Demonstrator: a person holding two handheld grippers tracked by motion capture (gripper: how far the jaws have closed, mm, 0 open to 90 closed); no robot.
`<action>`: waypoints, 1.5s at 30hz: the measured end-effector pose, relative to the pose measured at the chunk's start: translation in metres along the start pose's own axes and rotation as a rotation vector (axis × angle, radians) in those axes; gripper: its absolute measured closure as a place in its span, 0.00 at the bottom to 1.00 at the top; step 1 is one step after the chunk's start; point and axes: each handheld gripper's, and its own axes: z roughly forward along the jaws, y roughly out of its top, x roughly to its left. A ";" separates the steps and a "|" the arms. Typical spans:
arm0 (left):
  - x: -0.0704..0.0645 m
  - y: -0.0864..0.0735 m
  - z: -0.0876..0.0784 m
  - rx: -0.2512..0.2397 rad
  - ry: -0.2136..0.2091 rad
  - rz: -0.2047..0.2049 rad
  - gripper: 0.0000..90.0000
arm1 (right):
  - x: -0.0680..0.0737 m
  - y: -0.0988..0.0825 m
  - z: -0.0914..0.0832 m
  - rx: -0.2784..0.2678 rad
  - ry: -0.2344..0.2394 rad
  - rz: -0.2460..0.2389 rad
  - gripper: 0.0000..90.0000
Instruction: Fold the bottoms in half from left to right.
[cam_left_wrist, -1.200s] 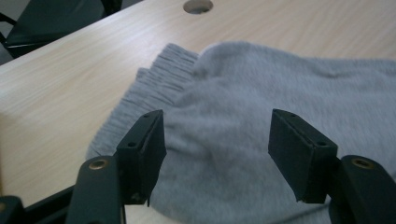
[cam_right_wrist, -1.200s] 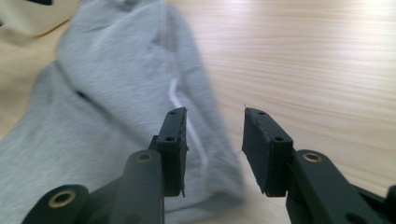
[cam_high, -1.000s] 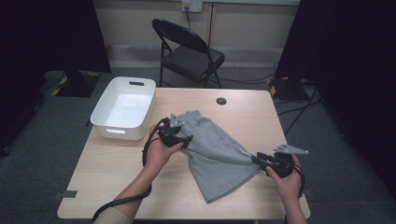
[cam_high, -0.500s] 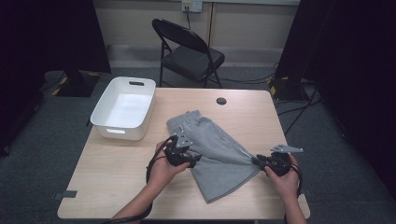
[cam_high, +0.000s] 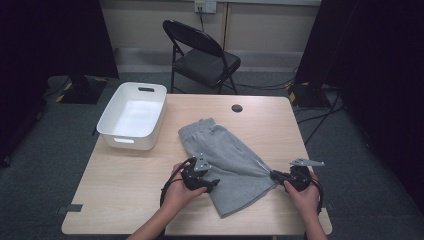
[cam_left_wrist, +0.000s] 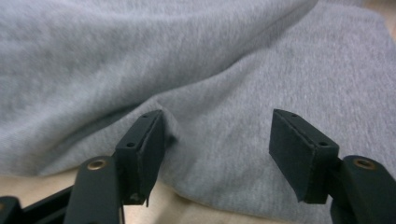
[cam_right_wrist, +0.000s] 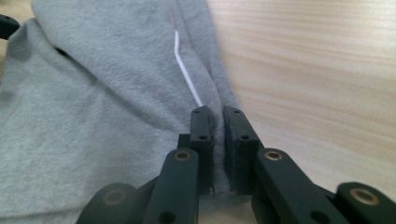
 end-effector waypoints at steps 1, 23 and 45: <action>-0.001 -0.001 0.001 0.000 -0.004 -0.005 0.40 | 0.001 -0.001 -0.001 0.006 0.006 -0.004 0.94; -0.007 -0.006 0.003 0.023 -0.004 0.021 0.48 | -0.007 0.001 -0.001 -0.002 -0.022 -0.004 0.91; -0.029 -0.014 -0.012 -0.013 -0.102 0.039 0.53 | 0.035 0.024 -0.016 -0.067 0.037 -0.095 0.80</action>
